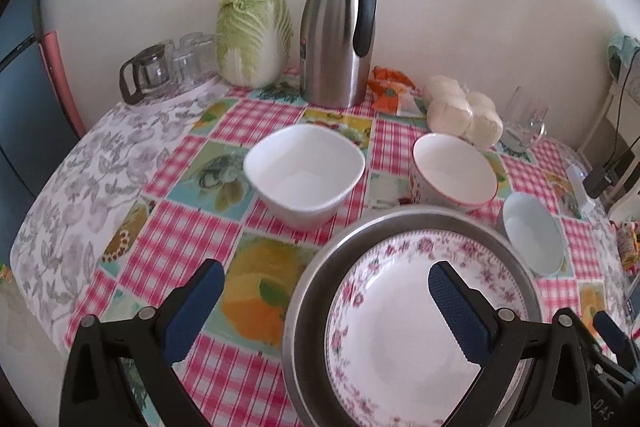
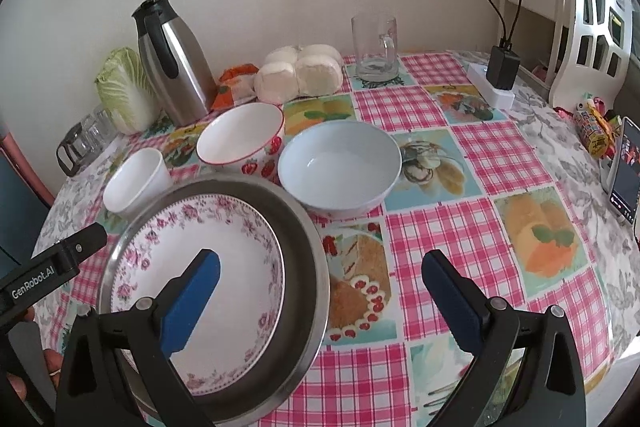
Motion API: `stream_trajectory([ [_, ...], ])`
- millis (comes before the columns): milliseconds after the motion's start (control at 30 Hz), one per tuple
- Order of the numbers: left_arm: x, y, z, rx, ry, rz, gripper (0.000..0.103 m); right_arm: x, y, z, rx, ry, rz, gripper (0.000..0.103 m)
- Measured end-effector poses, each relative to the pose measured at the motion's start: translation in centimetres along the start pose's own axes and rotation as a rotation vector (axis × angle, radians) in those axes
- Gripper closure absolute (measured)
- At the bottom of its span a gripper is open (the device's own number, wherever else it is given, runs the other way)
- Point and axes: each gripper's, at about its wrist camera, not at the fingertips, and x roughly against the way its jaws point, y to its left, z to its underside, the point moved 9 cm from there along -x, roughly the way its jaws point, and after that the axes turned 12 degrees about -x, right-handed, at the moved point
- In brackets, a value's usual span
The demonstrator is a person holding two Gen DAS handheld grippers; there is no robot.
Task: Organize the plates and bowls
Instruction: 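Move the right gripper to the rim of the red-rimmed white bowl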
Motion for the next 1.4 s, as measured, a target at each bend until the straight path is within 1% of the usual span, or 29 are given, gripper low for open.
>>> stream_trajectory([
  [133, -0.7, 0.3, -1.9, -0.008, -0.014, 0.035, 0.0, -0.6, 0.5, -0.5, 0.0, 0.029, -0.025, 0.002],
  [200, -1.1, 0.5, -3.0, -0.019, -0.019, 0.048, 0.0, -0.8, 0.7, -1.4, -0.006, 0.03, -0.033, 0.002],
  [300, -2.0, 0.3, -4.9, -0.057, 0.016, 0.077, 0.0, -1.0, 1.1, -3.1, 0.003, 0.027, -0.038, 0.002],
  [400, -2.7, 0.1, -6.9, -0.11, 0.043, 0.068, 0.0, -1.7, 1.7, -5.3, 0.024, 0.039, -0.037, 0.002],
  [467, -3.2, -0.1, -8.7, -0.159, 0.044, 0.064, 0.0, -2.3, 2.0, -6.5, 0.021, 0.053, -0.051, 0.002],
  [533, -3.6, 0.0, -9.8, -0.186, 0.054, 0.059, 0.0, -2.9, 2.4, -7.8, 0.026, 0.07, -0.063, 0.002],
  [600, -4.4, -0.3, -10.8, -0.211, 0.079, 0.083, 0.0, -3.6, 2.9, -9.1, 0.049, 0.079, -0.058, 0.002],
  [633, -4.8, -0.3, -11.2, -0.205, 0.094, 0.102, 0.0, -4.0, 3.2, -9.7, 0.061, 0.087, -0.057, 0.002],
  [667, -5.4, -0.2, -11.6, -0.18, 0.116, 0.131, 0.001, -4.3, 3.4, -10.0, 0.065, 0.094, -0.057, 0.002],
  [733, -6.2, -0.4, -11.9, -0.155, 0.154, 0.165, 0.005, -5.3, 3.7, -10.8, 0.066, 0.121, -0.058, 0.002],
  [767, -6.8, -0.6, -12.0, -0.146, 0.18, 0.18, 0.01, -5.8, 3.8, -11.1, 0.068, 0.133, -0.058, 0.002],
  [800, -7.3, -0.8, -12.2, -0.141, 0.197, 0.188, 0.017, -6.4, 3.9, -11.4, 0.07, 0.144, -0.055, 0.002],
  [867, -8.1, -1.2, -12.5, -0.132, 0.219, 0.199, 0.021, -7.6, 4.1, -11.8, 0.068, 0.169, -0.042, 0.002],
  [933, -8.7, -2.0, -12.7, -0.12, 0.235, 0.223, 0.022, -8.8, 4.4, -11.9, 0.063, 0.198, -0.045, 0.003],
  [967, -9.0, -2.3, -12.8, -0.117, 0.241, 0.233, 0.022, -9.3, 4.5, -11.9, 0.063, 0.205, -0.047, 0.005],
  [1033, -9.7, -3.3, -13.0, -0.116, 0.259, 0.241, 0.022, -10.3, 4.8, -12.0, 0.068, 0.217, -0.042, 0.014],
  [1067, -10.1, -3.7, -12.9, -0.119, 0.272, 0.24, 0.022, -10.9, 4.8, -12.0, 0.069, 0.227, -0.033, 0.026],
  [1100, -10.5, -4.1, -12.9, -0.119, 0.282, 0.242, 0.026, -11.4, 4.9, -12.0, 0.07, 0.238, -0.03, 0.034],
  [1133, -11.0, -4.5, -12.8, -0.119, 0.292, 0.244, 0.029, -12.0, 4.9, -11.9, 0.067, 0.255, -0.03, 0.037],
  [1167, -11.5, -5.0, -12.6, -0.119, 0.309, 0.244, 0.032, -12.5, 5.1, -11.7, 0.067, 0.269, -0.031, 0.042],
  [1200, -12.2, -5.5, -12.3, -0.121, 0.329, 0.246, 0.032, -13.0, 5.2, -11.5, 0.071, 0.279, -0.032, 0.048],
  [1233, -12.7, -6.0, -12.0, -0.123, 0.34, 0.251, 0.032, -13.3, 5.3, -11.5, 0.073, 0.287, -0.032, 0.051],
  [1267, -13.2, -6.5, -11.7, -0.125, 0.35, 0.259, 0.036, -13.8, 5.4, -11.3, 0.074, 0.301, -0.03, 0.057],
  [1300, -13.6, -6.8, -11.5, -0.125, 0.357, 0.267, 0.044, -14.3, 5.4, -11.1, 0.071, 0.314, -0.026, 0.062],
  [1333, -13.9, -7.2, -11.2, -0.127, 0.365, 0.273, 0.047, -14.8, 5.3, -10.9, 0.064, 0.33, -0.023, 0.064],
  [1367, -14.3, -7.5, -10.9, -0.133, 0.376, 0.273, 0.051, -15.2, 5.3, -10.7, 0.06, 0.341, -0.023, 0.07],
  [1400, -14.7, -7.8, -10.6, -0.142, 0.386, 0.269, 0.052, -15.7, 5.3, -10.4, 0.064, 0.352, -0.022, 0.076],
])
